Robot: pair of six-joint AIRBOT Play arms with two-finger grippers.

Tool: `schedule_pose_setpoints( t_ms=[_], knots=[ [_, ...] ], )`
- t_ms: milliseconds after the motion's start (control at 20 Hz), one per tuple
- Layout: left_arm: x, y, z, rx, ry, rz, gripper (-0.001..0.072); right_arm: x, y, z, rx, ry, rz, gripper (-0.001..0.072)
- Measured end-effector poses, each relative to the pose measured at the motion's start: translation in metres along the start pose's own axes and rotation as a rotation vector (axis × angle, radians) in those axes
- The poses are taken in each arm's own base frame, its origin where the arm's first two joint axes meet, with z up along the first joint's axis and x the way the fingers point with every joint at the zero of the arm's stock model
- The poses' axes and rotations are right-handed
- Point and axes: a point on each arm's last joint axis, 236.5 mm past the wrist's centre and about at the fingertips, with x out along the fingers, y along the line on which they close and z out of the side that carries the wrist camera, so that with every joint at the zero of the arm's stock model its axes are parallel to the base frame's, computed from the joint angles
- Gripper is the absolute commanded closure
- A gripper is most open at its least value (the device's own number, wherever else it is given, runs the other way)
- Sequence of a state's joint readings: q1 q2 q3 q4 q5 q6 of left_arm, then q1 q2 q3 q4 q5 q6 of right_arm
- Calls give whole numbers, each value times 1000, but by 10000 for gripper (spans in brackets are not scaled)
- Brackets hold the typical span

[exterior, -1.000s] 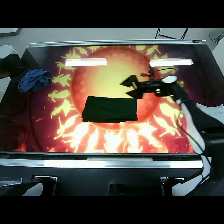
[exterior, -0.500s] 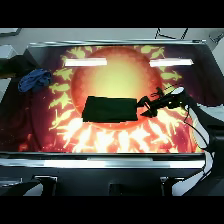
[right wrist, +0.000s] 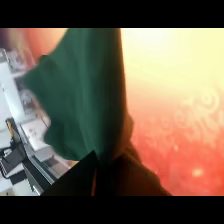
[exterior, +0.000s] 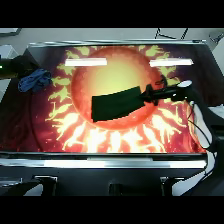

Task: Fold the clothes and pants, and hang the long-sleeved shirts on hangers.

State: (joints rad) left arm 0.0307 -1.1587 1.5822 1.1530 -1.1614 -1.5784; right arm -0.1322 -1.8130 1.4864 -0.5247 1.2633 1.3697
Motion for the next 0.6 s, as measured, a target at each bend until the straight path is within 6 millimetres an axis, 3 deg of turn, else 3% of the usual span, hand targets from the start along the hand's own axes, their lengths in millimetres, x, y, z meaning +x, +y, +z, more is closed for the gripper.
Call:
schedule_pose_setpoints(
  t_ms=[150, 300, 450, 600],
  knots=[
    [0, 0, 0, 0, 0, -1, 681, -92, 8, 39, -33, -151, -40, 674],
    [0, 0, 0, 0, -1, 0, 681, -197, 0, 60, -18, -335, -115, 674],
    [0, 0, 0, 0, -1, 0, 681, -298, -17, 61, 41, -526, -193, 674],
    [0, 0, 0, 0, -2, -1, 681, -375, -36, 47, 117, -681, -244, 674]
  ],
)
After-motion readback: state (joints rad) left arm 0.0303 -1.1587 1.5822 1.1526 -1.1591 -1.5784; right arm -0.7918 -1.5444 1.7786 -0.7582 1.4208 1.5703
